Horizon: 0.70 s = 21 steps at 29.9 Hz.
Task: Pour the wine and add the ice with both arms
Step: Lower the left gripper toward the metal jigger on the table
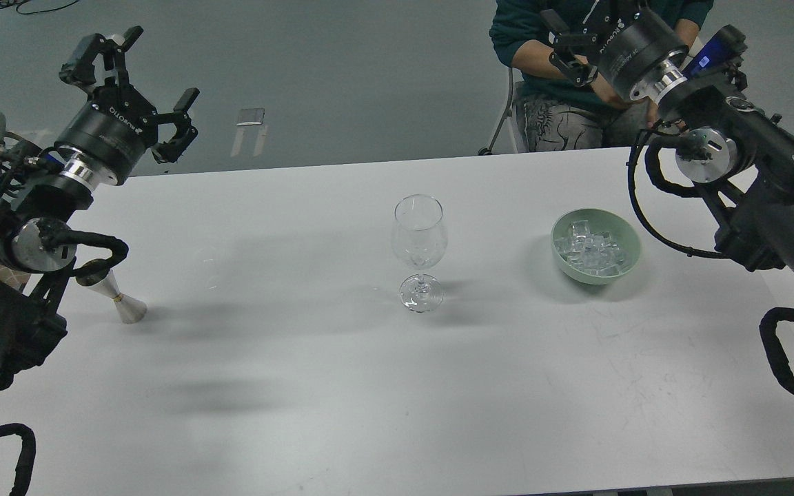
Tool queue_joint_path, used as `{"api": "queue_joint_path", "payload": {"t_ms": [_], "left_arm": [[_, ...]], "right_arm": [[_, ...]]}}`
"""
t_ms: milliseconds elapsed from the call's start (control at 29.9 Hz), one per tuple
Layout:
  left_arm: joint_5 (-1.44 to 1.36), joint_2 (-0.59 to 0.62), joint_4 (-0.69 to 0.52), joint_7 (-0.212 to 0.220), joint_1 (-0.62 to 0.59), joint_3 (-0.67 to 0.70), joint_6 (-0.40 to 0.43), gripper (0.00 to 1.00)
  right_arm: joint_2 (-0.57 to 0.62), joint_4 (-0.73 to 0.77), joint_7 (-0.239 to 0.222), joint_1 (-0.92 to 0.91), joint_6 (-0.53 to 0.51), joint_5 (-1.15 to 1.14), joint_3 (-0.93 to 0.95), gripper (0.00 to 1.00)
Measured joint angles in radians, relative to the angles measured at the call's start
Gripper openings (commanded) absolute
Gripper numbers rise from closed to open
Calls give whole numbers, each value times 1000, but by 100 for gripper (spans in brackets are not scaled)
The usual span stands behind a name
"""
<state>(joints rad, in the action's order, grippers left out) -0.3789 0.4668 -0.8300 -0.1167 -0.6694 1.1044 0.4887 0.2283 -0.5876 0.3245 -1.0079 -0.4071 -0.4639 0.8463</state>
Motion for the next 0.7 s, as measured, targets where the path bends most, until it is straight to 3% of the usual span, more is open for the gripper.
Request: {"api": "queue_joint_path", "payload": {"t_ms": [702], "left_arm": [[17, 24, 9, 0, -41, 17, 0, 98]], "right_arm": [[11, 8, 4, -18, 28, 4, 2, 100]]}}
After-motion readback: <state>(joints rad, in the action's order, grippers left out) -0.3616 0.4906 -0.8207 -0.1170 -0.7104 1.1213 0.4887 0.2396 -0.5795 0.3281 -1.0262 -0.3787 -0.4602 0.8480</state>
